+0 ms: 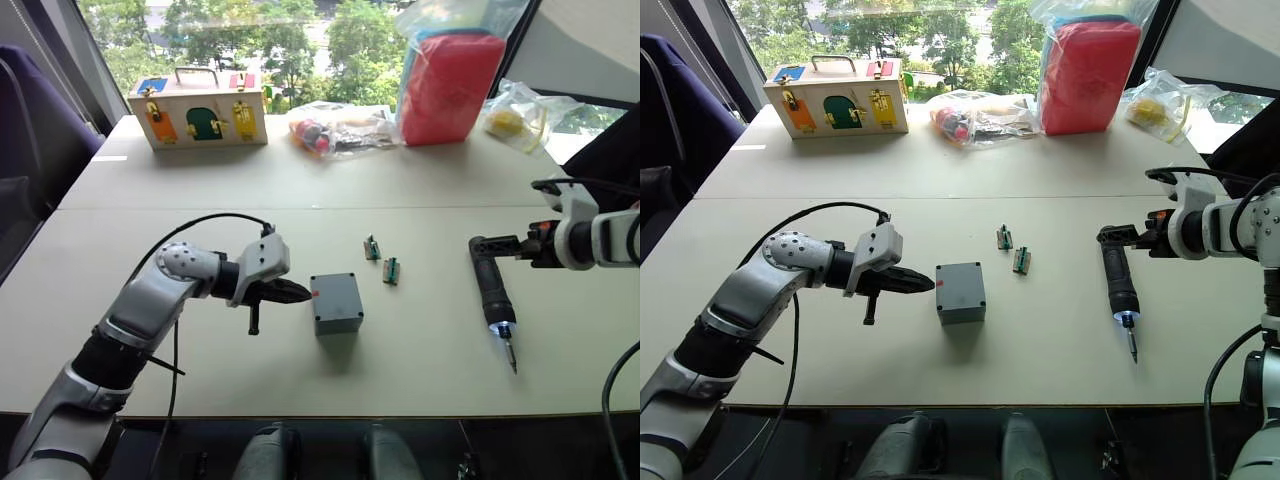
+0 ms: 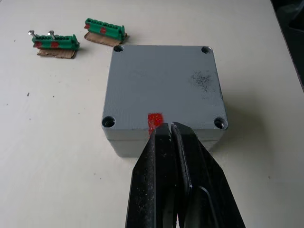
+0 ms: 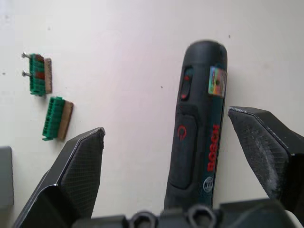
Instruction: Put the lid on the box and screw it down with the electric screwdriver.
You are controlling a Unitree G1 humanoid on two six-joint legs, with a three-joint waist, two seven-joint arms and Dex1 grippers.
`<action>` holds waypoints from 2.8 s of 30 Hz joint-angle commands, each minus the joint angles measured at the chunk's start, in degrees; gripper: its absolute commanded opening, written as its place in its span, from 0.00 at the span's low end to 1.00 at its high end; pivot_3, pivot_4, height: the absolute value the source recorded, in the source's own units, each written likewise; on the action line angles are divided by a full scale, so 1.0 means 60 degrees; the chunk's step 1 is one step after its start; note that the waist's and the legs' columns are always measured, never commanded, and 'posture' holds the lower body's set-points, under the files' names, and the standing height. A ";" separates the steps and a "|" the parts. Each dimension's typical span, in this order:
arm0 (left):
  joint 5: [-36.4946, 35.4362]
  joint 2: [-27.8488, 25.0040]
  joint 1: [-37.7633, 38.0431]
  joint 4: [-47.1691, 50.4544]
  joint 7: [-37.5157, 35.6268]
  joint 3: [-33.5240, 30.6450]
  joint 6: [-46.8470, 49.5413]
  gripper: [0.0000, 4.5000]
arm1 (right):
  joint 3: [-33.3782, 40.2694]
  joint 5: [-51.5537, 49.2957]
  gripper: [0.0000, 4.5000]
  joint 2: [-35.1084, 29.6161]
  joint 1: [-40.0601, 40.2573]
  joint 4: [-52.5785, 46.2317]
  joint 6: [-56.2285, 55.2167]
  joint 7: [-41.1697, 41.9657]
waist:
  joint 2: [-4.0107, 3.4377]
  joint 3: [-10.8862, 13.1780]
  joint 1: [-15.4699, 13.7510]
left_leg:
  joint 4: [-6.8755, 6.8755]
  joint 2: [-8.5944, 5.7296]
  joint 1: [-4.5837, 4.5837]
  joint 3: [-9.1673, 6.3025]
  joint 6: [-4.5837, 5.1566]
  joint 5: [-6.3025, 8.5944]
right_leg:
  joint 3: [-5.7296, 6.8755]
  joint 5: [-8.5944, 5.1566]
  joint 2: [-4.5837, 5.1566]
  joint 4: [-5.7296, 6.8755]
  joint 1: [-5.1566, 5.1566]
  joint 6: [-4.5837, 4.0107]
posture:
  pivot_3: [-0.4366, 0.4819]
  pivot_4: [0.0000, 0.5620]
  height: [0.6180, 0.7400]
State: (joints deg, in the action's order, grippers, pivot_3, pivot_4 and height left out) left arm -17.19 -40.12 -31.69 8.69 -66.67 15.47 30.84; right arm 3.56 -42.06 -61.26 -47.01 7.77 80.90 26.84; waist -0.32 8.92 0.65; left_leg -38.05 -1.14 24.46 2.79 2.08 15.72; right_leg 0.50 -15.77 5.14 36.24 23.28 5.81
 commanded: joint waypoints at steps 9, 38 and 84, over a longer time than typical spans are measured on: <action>-0.0033 0.0144 0.1661 0.0628 0.1397 -0.0716 0.0725 0.00 | -0.1270 0.0633 0.99 0.0722 0.4117 -0.6835 -0.4331 0.2591 | 0.0024 -0.0005 -0.0037 | -0.0017 -0.0003 0.0007 -0.0007 0.0006 0.0003 | -0.0002 0.0014 0.0005 -0.0001 -0.0010 0.0028 | 0.48 0.27 1.00; 0.1373 0.1393 0.0055 -0.1935 0.1494 0.0036 -0.1117 0.00 | -0.2476 0.1296 0.99 0.2351 0.4676 -0.8094 -0.3459 0.2057 | 0.0034 -0.0008 -0.0202 | -0.0020 -0.0010 -0.0001 -0.0013 -0.0008 -0.0004 | 0.0002 0.0027 0.0014 0.0003 -0.0009 0.0028 | 0.48 0.27 1.00; 0.0479 0.2037 0.1297 -0.0118 0.2642 -0.0270 0.0230 0.00 | -0.3775 0.4608 0.99 0.2295 0.4773 -0.6587 -0.6237 0.3974 | 0.0036 -0.0010 -0.0223 | -0.0036 -0.0010 -0.0006 -0.0013 -0.0009 -0.0007 | 0.0006 0.0028 -0.0003 0.0016 -0.0020 0.0029 | 0.48 0.27 1.00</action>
State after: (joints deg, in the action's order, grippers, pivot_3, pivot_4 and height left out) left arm -13.52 -28.20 -23.08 6.78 -50.61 14.72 32.93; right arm -20.10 -14.17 -47.36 -18.06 -29.21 44.15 50.16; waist -0.10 8.86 -0.69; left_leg -38.27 -1.20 24.42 2.71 2.03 15.68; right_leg 0.53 -15.60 5.12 36.34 23.16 5.98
